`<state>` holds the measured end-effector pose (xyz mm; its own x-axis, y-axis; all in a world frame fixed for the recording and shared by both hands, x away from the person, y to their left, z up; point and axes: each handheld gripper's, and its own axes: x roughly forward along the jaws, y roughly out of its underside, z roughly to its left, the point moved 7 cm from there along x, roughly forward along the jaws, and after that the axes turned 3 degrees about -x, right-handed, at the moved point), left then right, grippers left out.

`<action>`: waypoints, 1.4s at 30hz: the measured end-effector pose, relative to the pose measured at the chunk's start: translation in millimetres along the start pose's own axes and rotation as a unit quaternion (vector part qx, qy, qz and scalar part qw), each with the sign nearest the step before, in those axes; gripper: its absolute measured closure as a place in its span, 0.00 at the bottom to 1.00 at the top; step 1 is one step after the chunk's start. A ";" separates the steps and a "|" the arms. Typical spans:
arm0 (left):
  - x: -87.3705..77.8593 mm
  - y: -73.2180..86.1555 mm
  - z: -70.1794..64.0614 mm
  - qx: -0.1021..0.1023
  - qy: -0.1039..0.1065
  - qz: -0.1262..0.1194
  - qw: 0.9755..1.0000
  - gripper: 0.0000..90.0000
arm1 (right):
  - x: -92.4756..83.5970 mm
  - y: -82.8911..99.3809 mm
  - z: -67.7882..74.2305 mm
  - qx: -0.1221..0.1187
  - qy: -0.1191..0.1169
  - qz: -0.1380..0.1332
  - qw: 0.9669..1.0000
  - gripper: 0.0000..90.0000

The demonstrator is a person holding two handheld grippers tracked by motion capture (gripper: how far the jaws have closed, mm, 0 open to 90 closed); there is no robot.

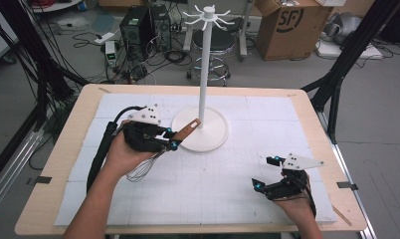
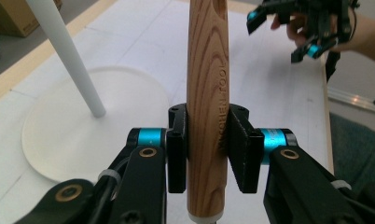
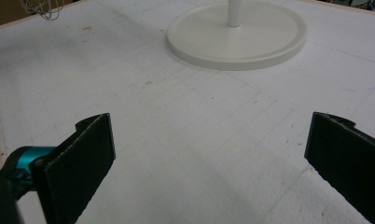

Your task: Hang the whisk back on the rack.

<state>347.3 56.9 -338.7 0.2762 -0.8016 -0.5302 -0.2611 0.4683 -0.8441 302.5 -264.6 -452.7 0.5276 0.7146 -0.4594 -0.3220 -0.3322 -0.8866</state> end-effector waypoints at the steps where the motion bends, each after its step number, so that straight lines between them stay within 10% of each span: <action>1: 0.0 -4.2 -0.4 0.000 -0.001 -0.005 1.000 0.79 | 0.1 -0.2 -0.5 -0.001 0.002 -0.002 1.000 0.00; 24: -22.8 -85.4 7.3 -0.005 0.008 -0.085 0.996 0.79 | -0.3 0.8 -0.9 -0.001 0.002 0.000 1.000 0.00; 42: -36.2 -124.0 20.7 0.007 0.026 -0.088 0.996 0.79 | 0.8 1.9 0.7 -0.001 -0.004 -0.001 1.000 0.00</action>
<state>388.9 35.6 -216.5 0.2681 -0.8899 -0.3691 -0.1989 0.3238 -0.9250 301.8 -264.2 -454.7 0.5212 0.7202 -0.4579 -0.3203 -0.3323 -0.8871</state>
